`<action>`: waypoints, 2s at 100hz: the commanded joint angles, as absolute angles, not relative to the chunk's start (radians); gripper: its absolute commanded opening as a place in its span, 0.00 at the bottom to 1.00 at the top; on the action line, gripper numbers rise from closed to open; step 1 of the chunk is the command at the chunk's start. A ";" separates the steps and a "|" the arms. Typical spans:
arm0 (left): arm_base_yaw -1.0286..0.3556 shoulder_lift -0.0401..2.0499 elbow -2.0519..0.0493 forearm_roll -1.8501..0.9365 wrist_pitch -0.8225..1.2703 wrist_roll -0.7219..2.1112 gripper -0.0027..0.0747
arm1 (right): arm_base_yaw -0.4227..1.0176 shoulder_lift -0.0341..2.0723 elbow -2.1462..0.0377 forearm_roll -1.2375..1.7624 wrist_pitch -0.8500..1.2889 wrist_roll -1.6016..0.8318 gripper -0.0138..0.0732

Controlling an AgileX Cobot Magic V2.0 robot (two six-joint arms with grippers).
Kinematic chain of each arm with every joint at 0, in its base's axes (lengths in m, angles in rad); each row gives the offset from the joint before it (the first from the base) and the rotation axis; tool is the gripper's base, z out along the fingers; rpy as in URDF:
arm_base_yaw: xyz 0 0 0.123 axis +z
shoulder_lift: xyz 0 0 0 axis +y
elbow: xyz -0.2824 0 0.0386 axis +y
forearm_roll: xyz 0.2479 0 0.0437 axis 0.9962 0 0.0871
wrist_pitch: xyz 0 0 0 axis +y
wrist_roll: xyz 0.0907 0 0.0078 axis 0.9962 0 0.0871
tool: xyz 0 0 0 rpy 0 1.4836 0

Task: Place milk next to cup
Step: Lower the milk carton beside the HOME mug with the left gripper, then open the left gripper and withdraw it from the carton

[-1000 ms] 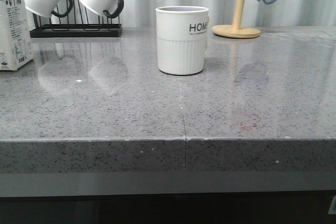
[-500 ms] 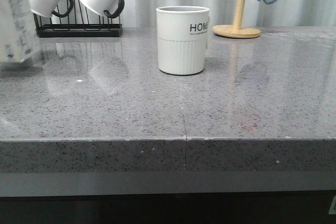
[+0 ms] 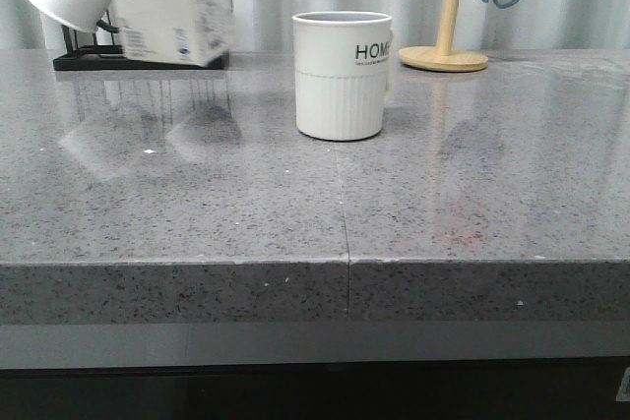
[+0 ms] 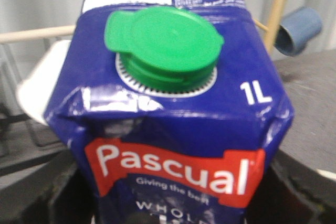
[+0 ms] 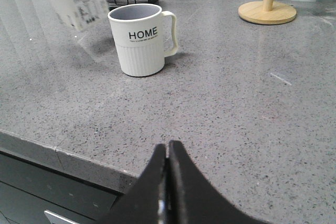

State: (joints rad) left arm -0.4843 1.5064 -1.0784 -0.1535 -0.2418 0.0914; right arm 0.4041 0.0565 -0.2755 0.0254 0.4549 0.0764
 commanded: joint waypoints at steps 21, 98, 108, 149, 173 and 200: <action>-0.574 1.569 -1.157 -0.193 -0.359 0.093 0.32 | 0.403 0.069 -0.298 0.026 0.380 0.079 0.10; -0.591 1.626 -1.155 -0.195 -0.339 0.093 0.76 | 0.403 0.069 -0.298 0.026 0.380 0.079 0.10; -0.591 1.622 -1.155 -0.191 -0.316 0.093 0.82 | 0.403 0.069 -0.298 0.026 0.380 0.079 0.10; -0.591 1.428 -1.029 -0.188 -0.216 0.093 0.76 | 0.403 0.069 -0.298 0.026 0.380 0.079 0.10; -0.555 1.243 -0.886 -0.186 -0.210 0.095 0.35 | 0.403 0.069 -0.298 0.026 0.380 0.079 0.10; -0.406 0.981 -0.719 -0.186 -0.157 0.095 0.01 | 0.403 0.069 -0.298 0.026 0.380 0.079 0.10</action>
